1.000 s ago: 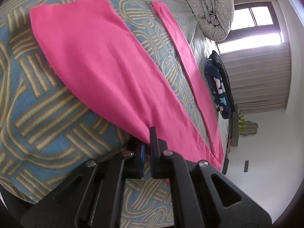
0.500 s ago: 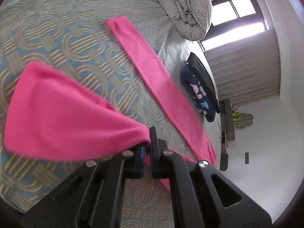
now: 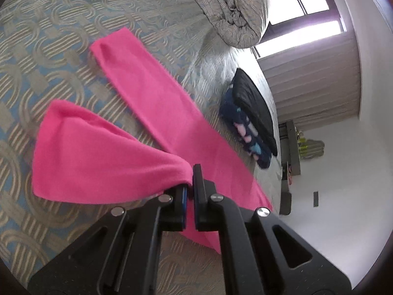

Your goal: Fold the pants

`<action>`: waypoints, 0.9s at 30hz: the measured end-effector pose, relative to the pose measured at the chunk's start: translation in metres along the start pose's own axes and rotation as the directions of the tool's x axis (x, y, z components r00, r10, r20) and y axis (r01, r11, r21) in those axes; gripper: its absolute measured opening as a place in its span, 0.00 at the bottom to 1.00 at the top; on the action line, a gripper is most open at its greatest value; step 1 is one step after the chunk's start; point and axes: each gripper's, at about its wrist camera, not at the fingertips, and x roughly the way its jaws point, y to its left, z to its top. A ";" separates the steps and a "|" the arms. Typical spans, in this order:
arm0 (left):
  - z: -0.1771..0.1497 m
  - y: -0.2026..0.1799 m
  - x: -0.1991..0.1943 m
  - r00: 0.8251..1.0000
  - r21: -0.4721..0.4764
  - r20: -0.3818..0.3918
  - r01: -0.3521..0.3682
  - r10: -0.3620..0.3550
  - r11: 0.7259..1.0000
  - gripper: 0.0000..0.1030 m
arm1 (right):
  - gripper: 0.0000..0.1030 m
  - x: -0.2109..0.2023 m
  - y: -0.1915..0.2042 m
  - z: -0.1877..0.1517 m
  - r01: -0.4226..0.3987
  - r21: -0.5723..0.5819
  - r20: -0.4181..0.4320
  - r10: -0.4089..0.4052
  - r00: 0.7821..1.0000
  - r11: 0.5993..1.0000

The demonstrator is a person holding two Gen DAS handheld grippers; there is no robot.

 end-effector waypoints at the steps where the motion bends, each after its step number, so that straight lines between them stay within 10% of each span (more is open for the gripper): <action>1: 0.008 -0.002 0.002 1.000 -0.004 0.001 0.003 -0.003 1.000 0.05 | 0.04 0.004 0.006 0.005 0.001 -0.005 -0.002 -0.001 1.000 1.000; 22: 0.122 0.005 0.123 0.983 -0.206 -0.164 -0.115 0.081 0.972 0.05 | 0.11 0.174 0.012 0.099 0.135 0.169 -0.096 -0.120 0.988 0.976; 27: 0.133 0.022 0.119 0.967 -0.240 -0.232 -0.161 0.105 0.957 0.19 | 0.13 0.176 -0.005 0.105 0.123 0.234 -0.086 -0.106 0.991 0.964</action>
